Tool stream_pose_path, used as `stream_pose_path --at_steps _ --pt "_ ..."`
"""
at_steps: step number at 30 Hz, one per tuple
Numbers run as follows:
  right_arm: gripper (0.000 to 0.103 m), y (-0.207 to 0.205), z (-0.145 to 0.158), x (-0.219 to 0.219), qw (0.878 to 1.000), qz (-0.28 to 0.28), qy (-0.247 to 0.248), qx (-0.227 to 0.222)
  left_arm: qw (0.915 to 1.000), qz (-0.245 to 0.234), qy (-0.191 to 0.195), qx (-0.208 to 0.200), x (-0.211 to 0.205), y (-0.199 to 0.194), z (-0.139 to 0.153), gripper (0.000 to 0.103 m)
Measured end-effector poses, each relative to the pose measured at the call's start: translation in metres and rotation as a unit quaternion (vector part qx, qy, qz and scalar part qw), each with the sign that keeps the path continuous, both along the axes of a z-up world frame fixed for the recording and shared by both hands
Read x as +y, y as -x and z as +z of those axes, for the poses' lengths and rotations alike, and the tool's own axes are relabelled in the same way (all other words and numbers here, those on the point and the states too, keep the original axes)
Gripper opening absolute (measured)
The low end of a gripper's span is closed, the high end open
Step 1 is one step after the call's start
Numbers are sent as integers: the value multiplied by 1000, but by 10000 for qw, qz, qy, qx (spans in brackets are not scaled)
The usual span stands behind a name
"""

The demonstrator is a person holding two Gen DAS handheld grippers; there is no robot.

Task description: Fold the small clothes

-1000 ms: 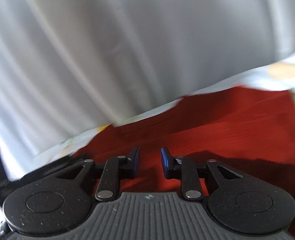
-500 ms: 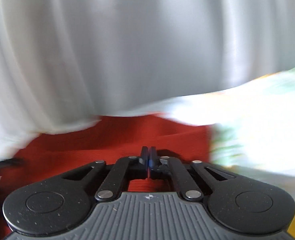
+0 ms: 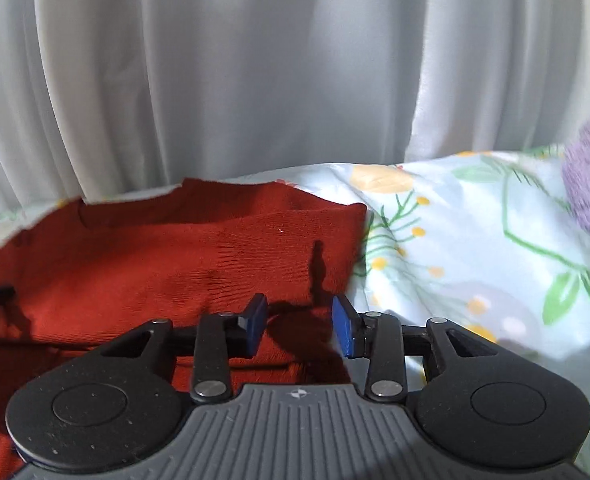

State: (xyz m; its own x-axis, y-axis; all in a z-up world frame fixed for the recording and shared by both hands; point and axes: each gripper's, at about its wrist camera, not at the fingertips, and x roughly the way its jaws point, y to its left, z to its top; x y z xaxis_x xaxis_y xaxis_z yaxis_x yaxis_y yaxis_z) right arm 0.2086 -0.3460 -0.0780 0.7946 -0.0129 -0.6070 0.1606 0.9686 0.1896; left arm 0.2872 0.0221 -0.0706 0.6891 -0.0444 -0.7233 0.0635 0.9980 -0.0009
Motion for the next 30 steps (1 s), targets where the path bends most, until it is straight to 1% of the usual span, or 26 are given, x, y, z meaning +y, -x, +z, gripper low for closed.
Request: stream_pose_path --at_steps 2,3,5,6,7,9,12,14,15,17,18,19,21,23,24,25,26,28,29,30 --pt "36 29 5 3 9985 301 -459 33 9998 -123 139 100 10 30 6 99" --pt "38 43 3 3 9954 507 -796 167 9995 -175 221 146 15 46 8 98" --pt "38 70 -3 4 9846 803 -1415 637 9988 -210 311 299 26 77 11 94" --pt "38 84 -8 5 9801 860 -1567 862 9985 -187 348 382 32 92 12 93" --pt "38 102 -9 7 9775 866 -1617 1045 9981 -148 379 461 37 107 14 93" --pt "38 136 -11 5 9768 828 -1576 1190 9973 -47 392 627 47 135 16 93" --pt "38 171 -3 -1 9748 844 -1429 1491 9956 113 366 858 59 170 18 93" --pt "38 182 1 -12 9722 768 -1108 1913 9945 229 407 938 68 188 20 93" --pt "38 191 5 -21 9727 700 -1049 1950 9939 295 425 973 72 196 20 93" --pt "38 204 11 -36 9726 588 -1272 1856 9923 391 490 1067 79 208 20 89" --pt "38 207 10 -41 9715 536 -1432 1809 9911 441 540 1136 83 213 19 84" --pt "38 214 10 -47 9691 495 -1603 1811 9897 474 601 1214 86 217 18 81" --pt "37 217 3 -55 9613 427 -1910 1938 9871 493 806 1295 91 226 17 78" --pt "37 215 -6 -58 9496 451 -2393 1975 9831 548 1044 1402 95 231 14 70" --pt "32 217 -9 -60 9436 431 -2621 1975 9818 607 1116 1409 97 235 14 67" --pt "24 219 -11 -61 9390 441 -2781 1972 9814 629 1155 1399 98 236 15 63" --pt "21 221 -12 -61 9364 448 -2875 1963 9805 629 1200 1425 100 237 15 61" --pt "15 221 -17 -62 9336 459 -2970 1952 9787 674 1243 1489 105 239 16 49" --pt "14 221 -18 -62 9318 461 -3013 1972 9773 677 1298 1531 107 241 16 46" --pt "10 221 -19 -63 9307 476 -3043 1974 9757 691 1364 1571 109 242 17 43"
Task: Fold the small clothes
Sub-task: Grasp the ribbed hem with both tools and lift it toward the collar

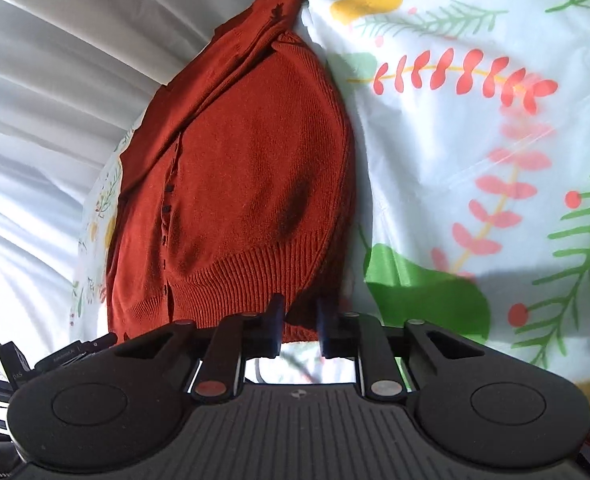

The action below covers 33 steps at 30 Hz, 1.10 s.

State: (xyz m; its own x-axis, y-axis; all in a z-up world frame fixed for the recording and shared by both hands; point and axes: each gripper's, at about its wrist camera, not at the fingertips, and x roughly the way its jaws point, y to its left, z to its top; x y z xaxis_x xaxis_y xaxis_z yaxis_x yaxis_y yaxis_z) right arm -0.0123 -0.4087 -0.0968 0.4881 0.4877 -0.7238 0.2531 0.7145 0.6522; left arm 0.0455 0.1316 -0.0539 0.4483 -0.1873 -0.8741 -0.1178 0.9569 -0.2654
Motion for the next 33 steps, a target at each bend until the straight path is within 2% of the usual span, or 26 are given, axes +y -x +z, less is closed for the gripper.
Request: stream_pose_path --at_steps 3,6,8,9,10,14,20,26,33 --pt "6 1 1 -1 9999 29 -126 -29 9997 -20 215 84 2 1 -1 35" --pt "6 -1 0 1 9999 47 -141 -33 9995 -102 256 121 -1 1 -3 35" --pt "6 -2 -1 1 9998 40 -181 11 9990 -179 365 179 0 -1 -4 25" --pt "6 -3 -2 1 9998 47 -204 23 9985 -234 434 223 1 -2 -6 14" --pt "5 -3 -2 1 9997 48 -223 32 9980 -310 487 253 1 -2 -7 10" --pt "5 -5 0 -1 9994 31 -345 -69 9977 -364 558 99 6 -8 -4 7" --pt "4 -10 15 -13 9978 -160 -457 -463 9932 -142 1016 -550 18 -19 31 7" --pt "4 -23 39 -23 9947 -315 -175 -967 9864 -116 1216 -1100 16 -43 64 7" --pt "3 -59 71 -23 9869 -441 99 -1549 9814 -233 1222 -1460 3 -86 84 7"
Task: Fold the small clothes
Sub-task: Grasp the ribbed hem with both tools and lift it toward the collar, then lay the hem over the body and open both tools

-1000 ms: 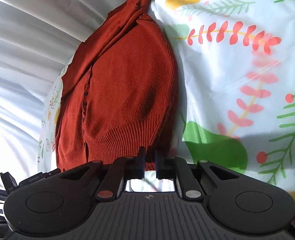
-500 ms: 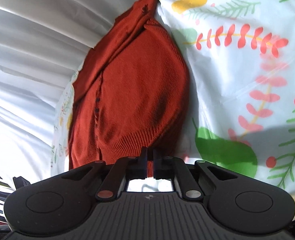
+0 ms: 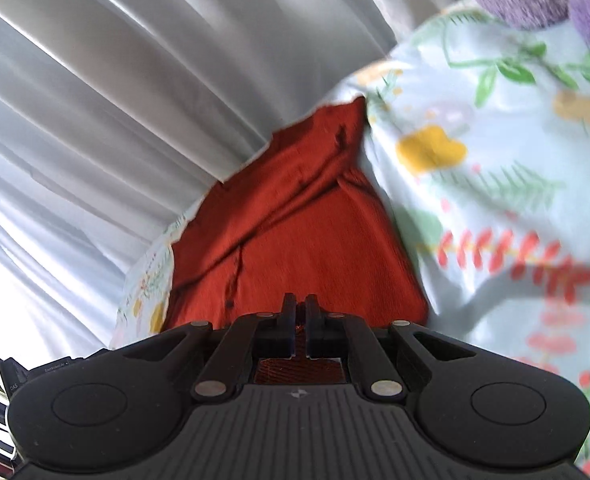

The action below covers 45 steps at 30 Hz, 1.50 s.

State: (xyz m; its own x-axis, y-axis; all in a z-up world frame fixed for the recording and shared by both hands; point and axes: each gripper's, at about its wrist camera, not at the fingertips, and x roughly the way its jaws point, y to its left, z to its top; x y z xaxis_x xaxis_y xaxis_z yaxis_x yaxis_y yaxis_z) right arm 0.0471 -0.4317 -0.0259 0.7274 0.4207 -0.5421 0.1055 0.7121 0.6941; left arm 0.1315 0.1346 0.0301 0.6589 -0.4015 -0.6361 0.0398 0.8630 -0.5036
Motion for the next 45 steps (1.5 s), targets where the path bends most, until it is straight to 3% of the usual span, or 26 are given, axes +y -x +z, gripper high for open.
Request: stream_pose_path --at_steps 8,13,18,20,22,27,29,33,36,38,40,42,45 --pt "3 -61 13 13 9980 -89 537 -328 9993 78 -355 -24 -13 -60 -10 7" --pt "3 -97 1 27 9911 -118 1307 -222 9959 128 -852 270 -22 -93 -42 7" --pt "3 -122 -24 39 9799 -75 1994 33 9930 39 -1089 449 -26 -104 -70 9" --pt "4 -122 -28 38 9809 -48 1946 -53 9956 4 -882 304 -21 -98 -71 18" --pt "6 -112 -25 36 9807 -65 1917 -367 9967 76 -799 95 -13 -91 -68 41" --pt "17 -105 -33 35 9724 209 2301 -325 9930 -14 -1179 -121 -3 -84 -67 54" --pt "17 -109 -41 40 9662 338 2550 -178 9918 -69 -1275 -17 -5 -88 -72 55" --pt "29 -121 -51 48 9614 537 2699 -52 9875 -409 -1523 -14 -20 -98 -82 55" --pt "29 -127 -58 52 9585 712 2761 15 9828 -642 -1729 -45 -31 -104 -86 51" --pt "26 -128 -59 58 9541 821 2881 -10 9790 -804 -1868 -134 -38 -104 -86 48" --pt "11 -126 -58 63 9488 895 3028 -75 9762 -869 -1974 -209 -41 -104 -87 40" --pt "7 -125 -56 67 9447 979 3126 -149 9762 -940 -1940 -215 -41 -105 -88 32" --pt "6 -123 -54 73 9383 1141 3255 -260 9771 -1003 -1862 -212 -40 -108 -89 30"
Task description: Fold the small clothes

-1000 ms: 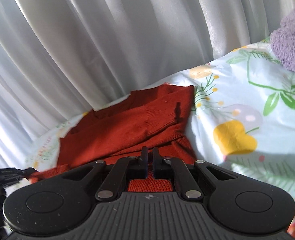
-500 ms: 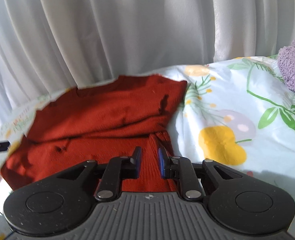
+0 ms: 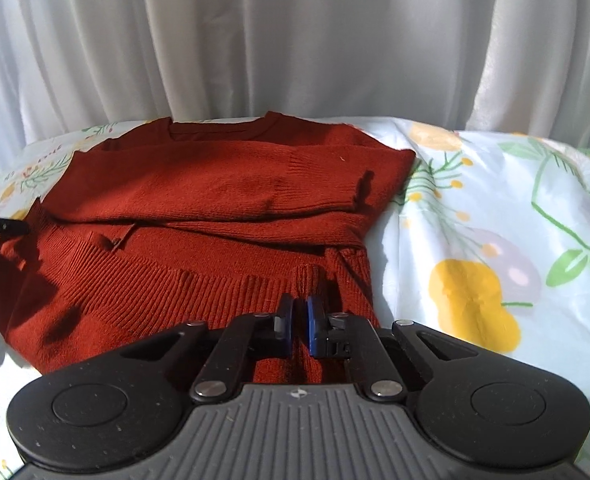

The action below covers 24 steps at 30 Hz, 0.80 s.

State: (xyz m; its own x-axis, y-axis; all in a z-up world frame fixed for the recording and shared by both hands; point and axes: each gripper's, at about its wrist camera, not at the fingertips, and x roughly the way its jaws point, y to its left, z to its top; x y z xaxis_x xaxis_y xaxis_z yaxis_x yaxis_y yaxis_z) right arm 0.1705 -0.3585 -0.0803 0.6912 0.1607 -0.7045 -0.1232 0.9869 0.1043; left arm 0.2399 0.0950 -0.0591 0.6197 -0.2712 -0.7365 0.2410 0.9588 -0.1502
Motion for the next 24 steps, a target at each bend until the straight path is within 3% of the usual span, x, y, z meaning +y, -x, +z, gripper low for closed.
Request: stream_pose_path --at_steps 5,9,12,16,21,23,24 --pt "7 -4 -5 0 9999 -30 52 112 9999 -89 -75 8 -5 -9 -1 33" --pt "8 -8 -7 -2 9998 -77 53 173 9999 -53 88 105 -5 -13 -3 34" --pt "9 -8 -7 -3 9998 -77 25 194 9996 -165 147 159 -8 -10 -1 13" --pt "9 -9 -8 -6 9997 -96 -90 215 9995 -183 5 252 -15 -12 -8 14" --pt "9 -9 -6 -5 9995 -177 0 248 9992 -161 157 326 -14 -13 -10 26" --pt "17 -8 -5 -5 9994 -219 70 273 9992 -209 121 314 -14 -12 -11 27" --pt "28 -7 -5 -6 9992 -263 86 280 9991 -210 138 327 -13 -12 -12 27"
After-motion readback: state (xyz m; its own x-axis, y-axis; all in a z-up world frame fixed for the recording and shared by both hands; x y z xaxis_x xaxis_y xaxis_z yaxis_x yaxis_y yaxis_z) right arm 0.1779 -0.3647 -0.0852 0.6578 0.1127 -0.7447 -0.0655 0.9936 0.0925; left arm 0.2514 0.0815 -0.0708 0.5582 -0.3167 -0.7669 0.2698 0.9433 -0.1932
